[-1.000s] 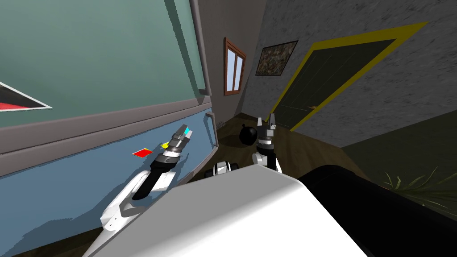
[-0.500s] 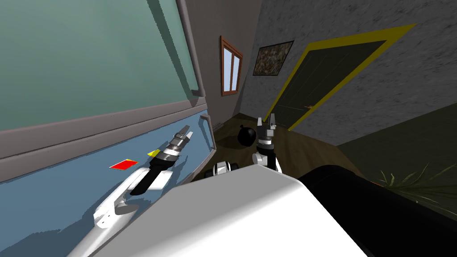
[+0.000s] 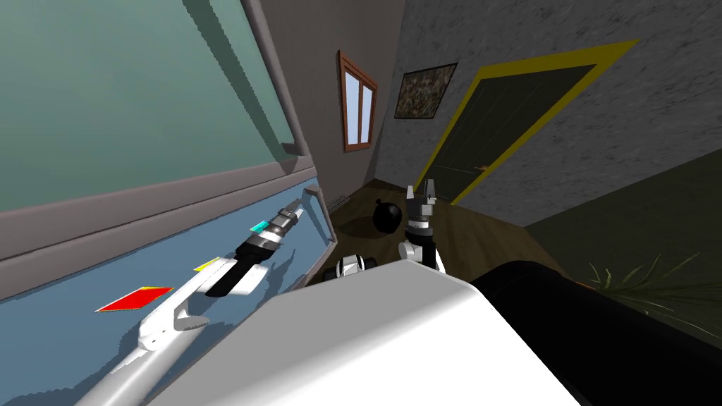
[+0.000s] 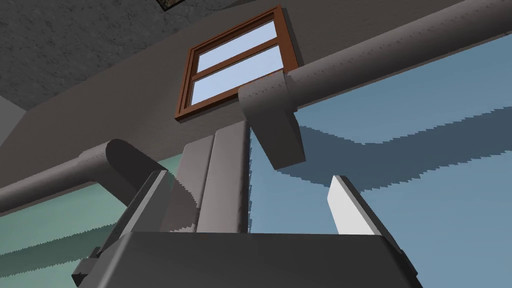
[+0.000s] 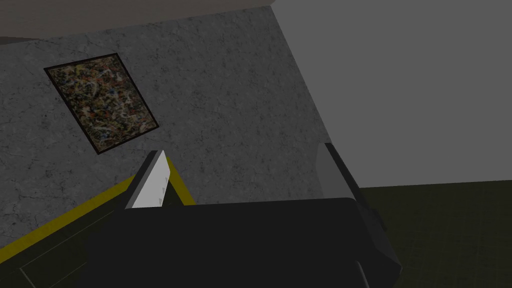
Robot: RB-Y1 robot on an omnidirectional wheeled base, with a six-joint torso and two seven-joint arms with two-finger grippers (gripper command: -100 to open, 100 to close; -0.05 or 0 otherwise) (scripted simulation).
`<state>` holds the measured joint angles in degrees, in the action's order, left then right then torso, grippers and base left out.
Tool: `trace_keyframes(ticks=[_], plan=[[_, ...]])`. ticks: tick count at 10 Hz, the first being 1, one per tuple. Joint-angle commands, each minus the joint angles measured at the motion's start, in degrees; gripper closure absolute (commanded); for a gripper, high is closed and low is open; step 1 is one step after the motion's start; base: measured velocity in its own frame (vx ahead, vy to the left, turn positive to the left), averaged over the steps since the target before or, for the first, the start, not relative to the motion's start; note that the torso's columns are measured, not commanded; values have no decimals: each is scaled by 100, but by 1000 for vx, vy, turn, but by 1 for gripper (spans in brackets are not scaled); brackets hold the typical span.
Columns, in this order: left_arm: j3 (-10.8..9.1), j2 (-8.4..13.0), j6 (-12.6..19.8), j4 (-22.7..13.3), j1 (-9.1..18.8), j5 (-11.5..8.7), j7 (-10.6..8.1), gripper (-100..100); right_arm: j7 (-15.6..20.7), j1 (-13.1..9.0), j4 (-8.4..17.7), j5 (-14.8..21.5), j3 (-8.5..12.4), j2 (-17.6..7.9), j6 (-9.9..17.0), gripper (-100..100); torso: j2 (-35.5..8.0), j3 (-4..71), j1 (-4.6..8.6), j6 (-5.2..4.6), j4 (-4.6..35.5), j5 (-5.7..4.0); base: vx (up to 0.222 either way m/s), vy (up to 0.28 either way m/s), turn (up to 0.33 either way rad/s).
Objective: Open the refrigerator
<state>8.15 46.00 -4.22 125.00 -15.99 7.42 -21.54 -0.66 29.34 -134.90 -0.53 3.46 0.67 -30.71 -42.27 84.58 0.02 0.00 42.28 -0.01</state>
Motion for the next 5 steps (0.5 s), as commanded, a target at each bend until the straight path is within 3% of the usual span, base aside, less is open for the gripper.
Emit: trace_keyframes(ticks=[1,5], plan=[[5,354,263,-106,129,31,-143,-100,0,0,0,0,0,0,0,0,0,0,2,0,0,0,121,-86,-90],[48,825,669,-279,373,104,-333,-100,0,0,0,0,0,0,0,0,2,1,-1,-1,0,1,115,-71,-88]])
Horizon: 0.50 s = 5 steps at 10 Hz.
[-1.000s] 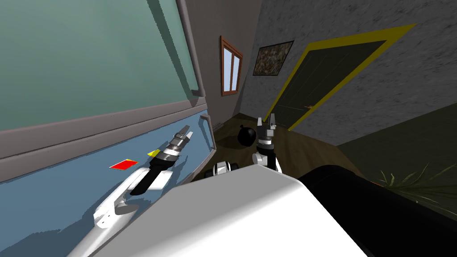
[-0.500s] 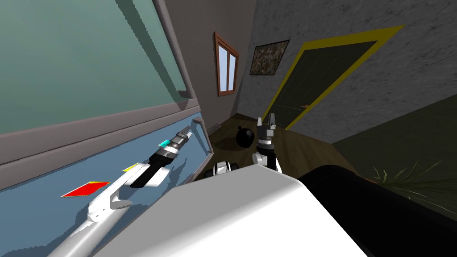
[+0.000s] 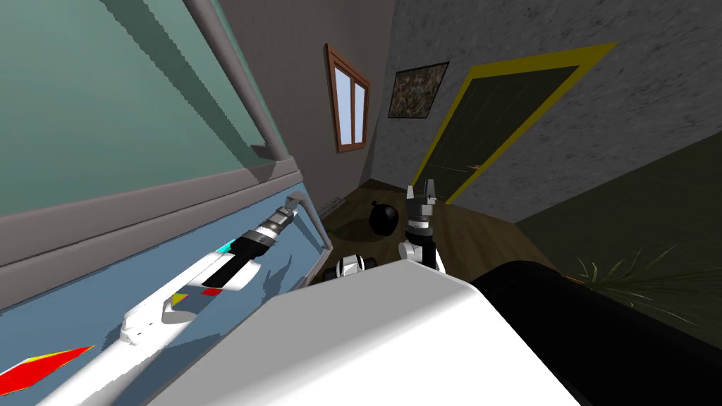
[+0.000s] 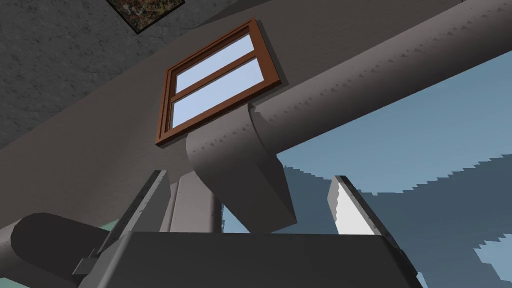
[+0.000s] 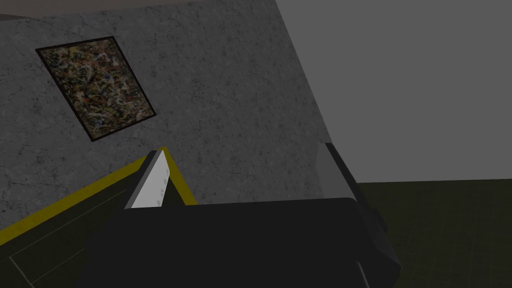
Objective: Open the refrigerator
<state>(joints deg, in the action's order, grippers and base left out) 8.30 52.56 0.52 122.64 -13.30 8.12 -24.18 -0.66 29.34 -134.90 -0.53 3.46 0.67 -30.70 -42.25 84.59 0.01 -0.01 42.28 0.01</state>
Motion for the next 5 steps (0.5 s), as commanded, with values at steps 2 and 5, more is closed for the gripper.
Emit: trace_keyframes(ticks=[2,5], plan=[[13,201,176,-45,85,45,-74,-100,0,0,0,0,0,0,0,0,16,10,2,-7,-10,0,81,-51,-18],[-1,252,267,30,100,37,-107,100,0,0,0,0,1,0,0,0,-2,1,-8,0,-2,2,52,-26,-1]])
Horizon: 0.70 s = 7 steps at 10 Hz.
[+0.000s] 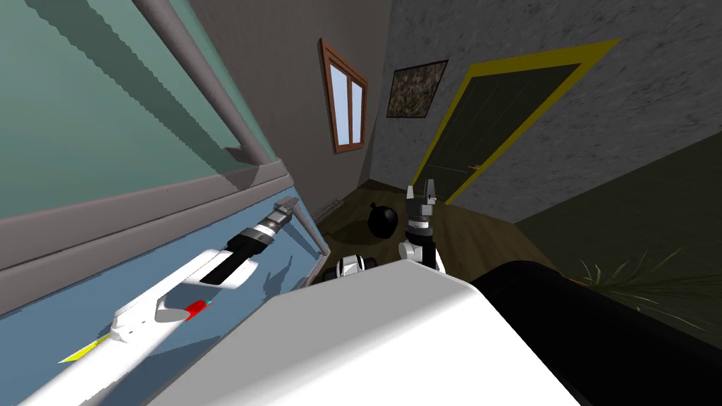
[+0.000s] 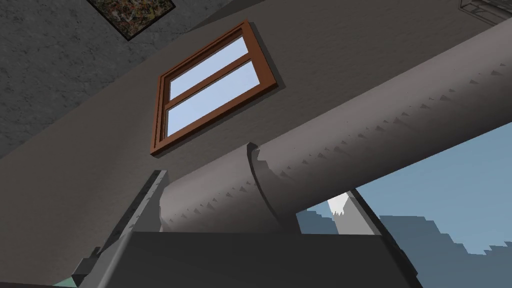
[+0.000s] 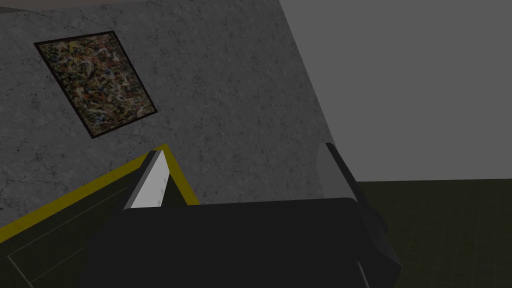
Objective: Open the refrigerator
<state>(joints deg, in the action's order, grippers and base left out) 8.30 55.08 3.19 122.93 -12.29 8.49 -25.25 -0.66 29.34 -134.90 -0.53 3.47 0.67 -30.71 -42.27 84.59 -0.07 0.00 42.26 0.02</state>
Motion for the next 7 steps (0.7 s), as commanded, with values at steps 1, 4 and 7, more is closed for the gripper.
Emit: trace_keyframes(ticks=[1,4,7], plan=[[89,-3,-13,-159,212,-162,124,100,0,-1,0,0,0,0,0,0,-4,-5,-7,-3,-4,6,-226,33,-229],[278,-9,-17,-499,621,-489,369,100,0,-5,2,0,-1,0,1,0,-10,-13,-9,12,-3,10,-332,11,-305],[467,-15,-22,-838,1030,-815,614,100,0,-5,1,0,-1,0,1,0,4,0,-49,24,-8,20,-332,-13,-243]])
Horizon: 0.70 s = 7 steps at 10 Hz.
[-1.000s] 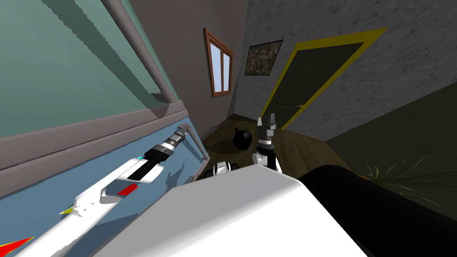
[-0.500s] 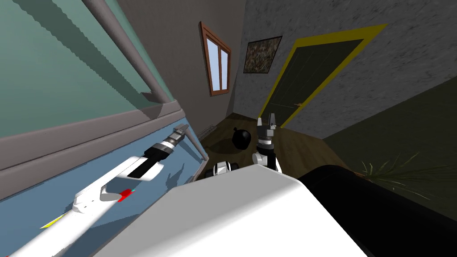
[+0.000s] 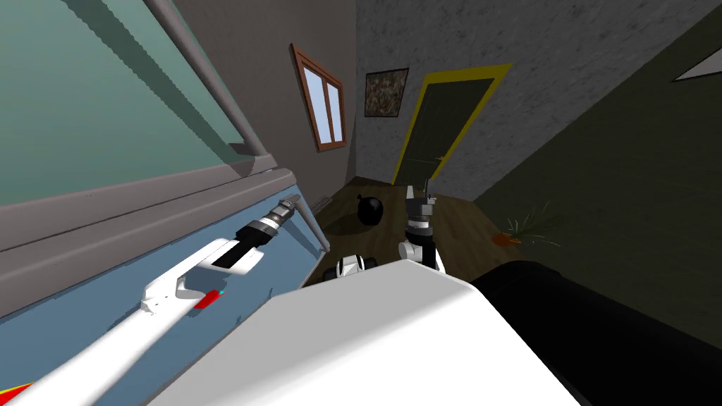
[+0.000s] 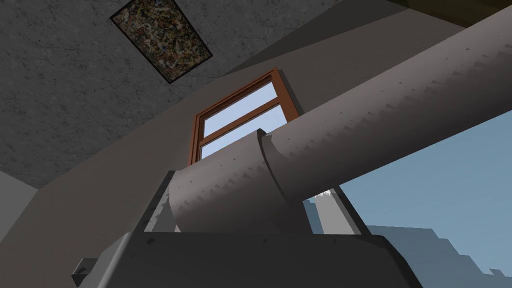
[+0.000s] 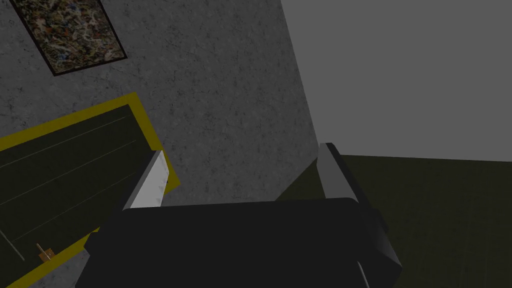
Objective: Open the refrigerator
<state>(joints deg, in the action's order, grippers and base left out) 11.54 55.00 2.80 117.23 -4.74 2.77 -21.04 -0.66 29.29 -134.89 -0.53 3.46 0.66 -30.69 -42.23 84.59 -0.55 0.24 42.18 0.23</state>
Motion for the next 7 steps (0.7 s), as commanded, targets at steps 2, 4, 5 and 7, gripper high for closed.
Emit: trace_keyframes(ticks=[2,4,5,7], plan=[[237,-10,16,-438,480,-406,317,100,0,0,0,0,0,0,0,0,-9,-12,11,13,-6,2,-348,-39,-213],[332,-13,14,-608,685,-569,439,100,0,-1,0,0,0,0,0,0,-6,-4,22,-6,-2,-7,-339,-38,-275],[426,-16,11,-778,890,-732,562,100,0,1,0,0,0,0,0,0,6,2,16,10,0,-9,-356,-10,-296],[521,-19,9,-947,1094,-896,684,100,0,0,1,0,0,-1,1,0,12,4,45,-35,-3,-11,-311,-60,-256]])
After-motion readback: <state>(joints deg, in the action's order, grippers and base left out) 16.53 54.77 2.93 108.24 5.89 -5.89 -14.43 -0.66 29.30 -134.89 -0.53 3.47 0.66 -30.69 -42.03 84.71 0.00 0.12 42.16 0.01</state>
